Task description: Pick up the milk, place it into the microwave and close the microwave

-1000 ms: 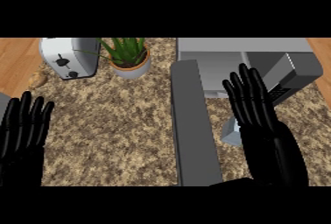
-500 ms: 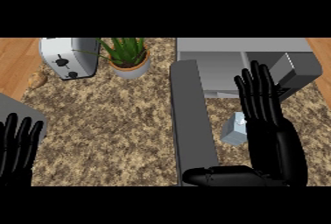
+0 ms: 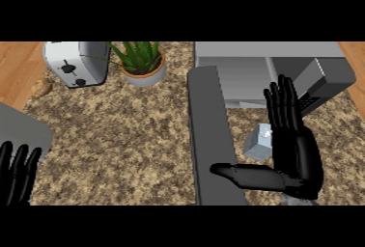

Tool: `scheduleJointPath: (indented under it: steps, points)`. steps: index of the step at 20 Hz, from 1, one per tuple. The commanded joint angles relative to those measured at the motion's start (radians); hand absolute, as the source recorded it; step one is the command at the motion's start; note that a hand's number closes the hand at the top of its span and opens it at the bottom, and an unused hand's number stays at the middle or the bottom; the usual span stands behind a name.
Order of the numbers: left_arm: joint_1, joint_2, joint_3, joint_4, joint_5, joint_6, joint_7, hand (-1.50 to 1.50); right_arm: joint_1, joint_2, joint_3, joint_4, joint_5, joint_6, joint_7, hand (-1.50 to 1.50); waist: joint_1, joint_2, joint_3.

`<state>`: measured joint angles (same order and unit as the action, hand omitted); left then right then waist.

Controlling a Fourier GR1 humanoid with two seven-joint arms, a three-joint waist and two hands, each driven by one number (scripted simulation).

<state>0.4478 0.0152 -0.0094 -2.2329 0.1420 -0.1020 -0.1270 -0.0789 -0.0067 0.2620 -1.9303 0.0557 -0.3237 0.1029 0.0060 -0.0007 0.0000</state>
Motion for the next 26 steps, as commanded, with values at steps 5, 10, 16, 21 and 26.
scheduleJointPath:
  steps: [5,10,16,21,26]
  points:
    - [0.051,0.011,0.033,-0.039,0.033,-0.037,0.003,-1.5,0.107,-0.038,-0.114,0.128,-0.075,0.061,-0.166,-1.5,-0.002,0.0,0.0]
    - [0.159,-0.014,-0.009,-0.048,0.007,-0.065,-0.076,-1.5,0.114,-0.022,-0.151,0.21,-0.086,0.063,-0.231,-1.5,0.002,-0.001,0.0]
    - [0.037,0.024,0.065,-0.054,0.067,-0.069,0.032,-1.5,0.163,-0.035,-0.198,0.314,-0.113,0.116,-0.346,-1.5,-0.003,0.0,0.0]
    - [0.108,-0.013,0.018,-0.022,0.031,-0.094,-0.068,-1.5,0.179,-0.107,-0.293,0.335,-0.208,0.235,-0.395,-1.5,-0.002,0.0,0.0]
    - [0.143,-0.015,0.04,-0.005,0.039,-0.11,-0.118,-1.5,0.113,-0.055,-0.267,0.546,-0.131,0.218,-0.553,-1.5,0.001,0.0,0.0]
